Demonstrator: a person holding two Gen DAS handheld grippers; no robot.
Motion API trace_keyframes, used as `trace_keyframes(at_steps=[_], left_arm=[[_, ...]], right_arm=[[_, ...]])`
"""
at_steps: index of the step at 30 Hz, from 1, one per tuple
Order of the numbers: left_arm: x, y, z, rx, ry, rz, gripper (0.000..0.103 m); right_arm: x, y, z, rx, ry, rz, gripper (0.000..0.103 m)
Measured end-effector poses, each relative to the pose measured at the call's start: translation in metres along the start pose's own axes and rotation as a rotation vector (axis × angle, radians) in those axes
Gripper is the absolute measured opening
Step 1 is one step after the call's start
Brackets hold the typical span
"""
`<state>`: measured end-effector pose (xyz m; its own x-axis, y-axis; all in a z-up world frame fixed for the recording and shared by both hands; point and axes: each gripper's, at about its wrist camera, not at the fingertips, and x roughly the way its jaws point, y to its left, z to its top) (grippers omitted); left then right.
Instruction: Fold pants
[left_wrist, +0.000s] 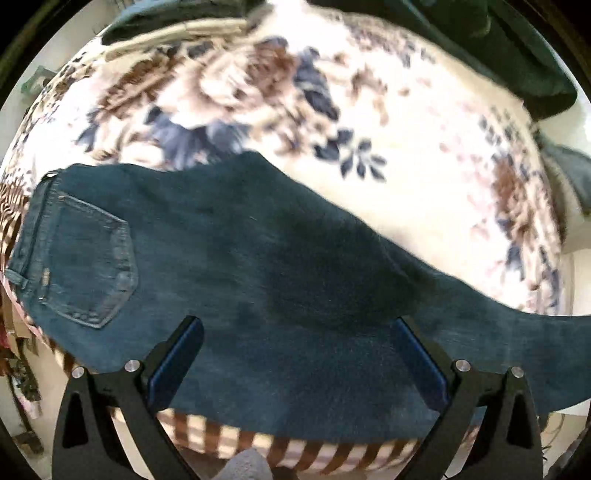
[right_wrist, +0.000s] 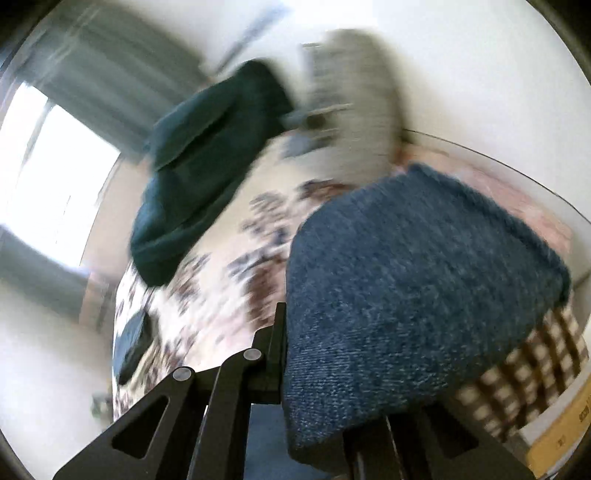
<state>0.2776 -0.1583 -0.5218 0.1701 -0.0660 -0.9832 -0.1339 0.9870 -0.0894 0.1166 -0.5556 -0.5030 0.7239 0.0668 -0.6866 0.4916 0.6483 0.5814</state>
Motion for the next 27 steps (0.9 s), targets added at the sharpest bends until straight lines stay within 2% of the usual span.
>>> trace_keyframes(at_steps=[3, 7, 11, 13, 14, 16, 17, 18, 19, 21, 24, 27], left_arm=[[-0.018, 0.036, 0.0, -0.039, -0.013, -0.032, 0.103], [-0.034, 0.078, -0.009, -0.087, -0.027, -0.038, 0.103], [-0.037, 0.12, -0.02, -0.135, -0.017, -0.013, 0.103], [-0.034, 0.139, -0.024, -0.147, 0.0, 0.003, 0.103], [-0.032, 0.149, -0.025, -0.153, 0.005, 0.011, 0.103], [-0.03, 0.17, -0.028, -0.174, 0.017, 0.032, 0.103], [-0.029, 0.179, -0.029, -0.187, 0.018, 0.035, 0.103], [-0.029, 0.188, -0.03, -0.197, 0.017, 0.042, 0.103], [-0.029, 0.197, -0.03, -0.208, 0.018, 0.05, 0.103], [-0.029, 0.212, -0.029, -0.227, 0.015, 0.056, 0.103], [-0.029, 0.223, -0.024, -0.241, 0.015, 0.052, 0.103], [-0.033, 0.223, -0.016, -0.23, 0.0, 0.034, 0.103]], right_arm=[[0.016, 0.06, -0.03, -0.106, 0.055, 0.036, 0.007], [0.062, 0.134, -0.1, -0.281, 0.172, 0.045, 0.007], [0.116, 0.179, -0.187, -0.486, 0.279, -0.008, 0.007], [0.147, 0.195, -0.236, -0.61, 0.344, -0.076, 0.008], [0.163, 0.199, -0.259, -0.661, 0.404, -0.106, 0.008], [0.186, 0.204, -0.3, -0.749, 0.495, -0.194, 0.02], [0.189, 0.21, -0.315, -0.785, 0.513, -0.2, 0.026], [0.186, 0.218, -0.329, -0.809, 0.524, -0.17, 0.042], [0.182, 0.225, -0.339, -0.824, 0.547, -0.124, 0.054], [0.181, 0.241, -0.355, -0.84, 0.623, -0.027, 0.063], [0.174, 0.244, -0.351, -0.72, 0.678, 0.033, 0.064], [0.152, 0.224, -0.318, -0.557, 0.642, 0.027, 0.065]])
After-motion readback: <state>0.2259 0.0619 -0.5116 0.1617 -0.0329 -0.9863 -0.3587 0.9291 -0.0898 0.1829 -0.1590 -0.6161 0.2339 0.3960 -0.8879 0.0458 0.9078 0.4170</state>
